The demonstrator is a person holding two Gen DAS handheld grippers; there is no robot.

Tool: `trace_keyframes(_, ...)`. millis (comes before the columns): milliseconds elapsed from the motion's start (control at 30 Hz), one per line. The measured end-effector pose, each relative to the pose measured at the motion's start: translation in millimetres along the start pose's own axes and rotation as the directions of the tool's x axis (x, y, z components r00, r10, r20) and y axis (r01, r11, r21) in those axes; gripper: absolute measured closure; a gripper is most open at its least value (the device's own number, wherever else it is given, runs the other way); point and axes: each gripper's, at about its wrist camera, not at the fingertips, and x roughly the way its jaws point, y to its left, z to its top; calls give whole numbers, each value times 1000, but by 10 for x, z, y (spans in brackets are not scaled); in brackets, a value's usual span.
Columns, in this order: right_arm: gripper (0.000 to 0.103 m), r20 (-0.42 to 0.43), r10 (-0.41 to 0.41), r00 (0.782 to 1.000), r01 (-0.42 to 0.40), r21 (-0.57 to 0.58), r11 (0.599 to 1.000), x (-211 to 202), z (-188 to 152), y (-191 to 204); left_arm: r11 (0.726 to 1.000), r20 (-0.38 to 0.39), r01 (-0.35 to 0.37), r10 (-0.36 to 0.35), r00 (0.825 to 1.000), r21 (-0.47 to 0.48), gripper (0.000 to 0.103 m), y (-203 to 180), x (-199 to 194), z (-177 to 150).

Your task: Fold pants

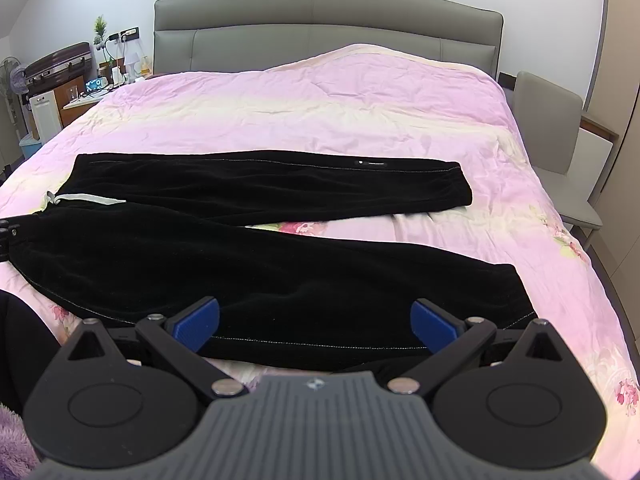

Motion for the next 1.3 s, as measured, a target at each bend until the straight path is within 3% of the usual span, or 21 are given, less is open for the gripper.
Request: trace_keyframes(1300, 5, 1, -9, 1000, 9, 34, 999, -108, -21, -55, 999, -19, 14, -13, 1000, 35, 7, -52, 17, 9)
